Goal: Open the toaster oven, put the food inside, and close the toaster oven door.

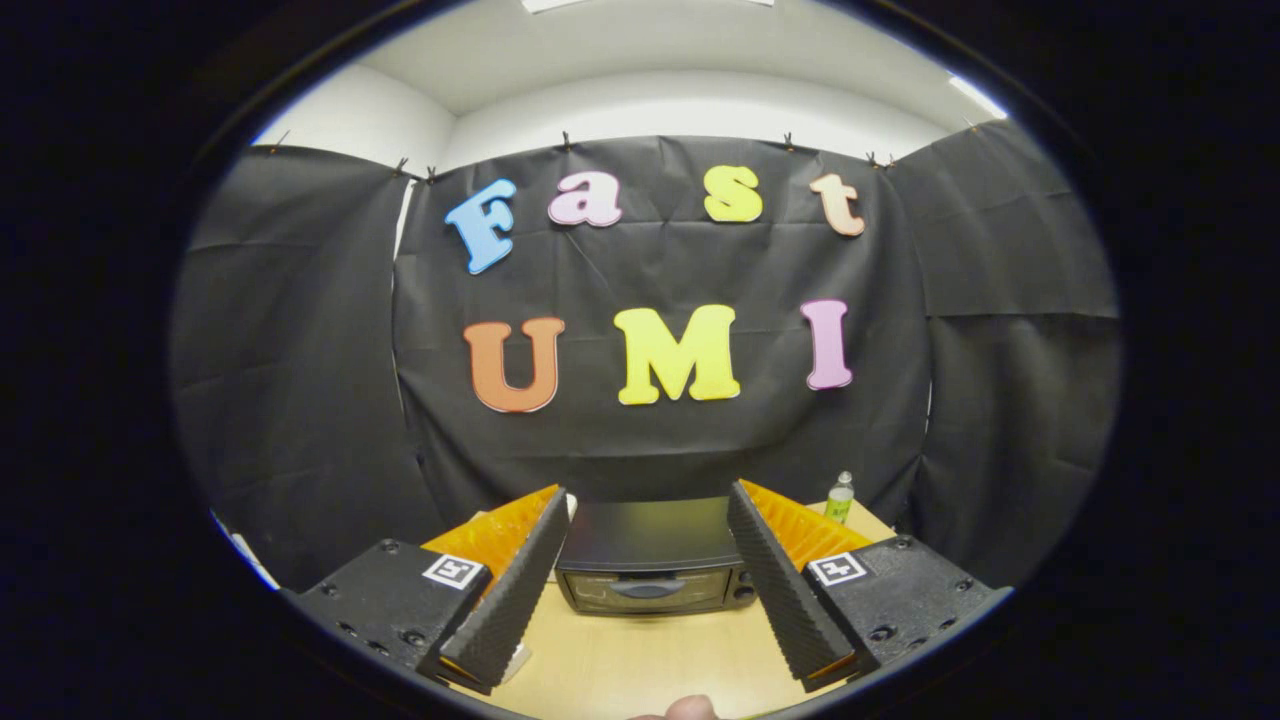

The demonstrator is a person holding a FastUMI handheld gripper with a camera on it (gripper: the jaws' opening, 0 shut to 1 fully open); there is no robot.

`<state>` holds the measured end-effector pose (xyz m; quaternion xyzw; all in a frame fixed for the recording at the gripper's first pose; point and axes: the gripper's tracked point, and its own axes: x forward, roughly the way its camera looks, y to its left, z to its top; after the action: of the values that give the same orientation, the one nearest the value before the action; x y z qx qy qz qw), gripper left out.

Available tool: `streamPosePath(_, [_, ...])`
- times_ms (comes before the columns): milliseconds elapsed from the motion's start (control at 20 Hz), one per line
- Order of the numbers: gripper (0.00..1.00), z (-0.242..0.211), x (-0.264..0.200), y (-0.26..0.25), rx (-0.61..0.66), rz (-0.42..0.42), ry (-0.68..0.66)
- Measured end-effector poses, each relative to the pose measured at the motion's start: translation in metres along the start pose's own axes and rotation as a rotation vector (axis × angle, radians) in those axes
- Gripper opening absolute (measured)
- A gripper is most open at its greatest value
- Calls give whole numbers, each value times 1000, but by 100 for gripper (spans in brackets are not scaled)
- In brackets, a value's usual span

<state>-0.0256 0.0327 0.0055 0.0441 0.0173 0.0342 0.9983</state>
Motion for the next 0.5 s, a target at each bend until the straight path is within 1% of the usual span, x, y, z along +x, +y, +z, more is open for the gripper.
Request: streamPosePath(500, [100,1,10,15,-9,33,-7])
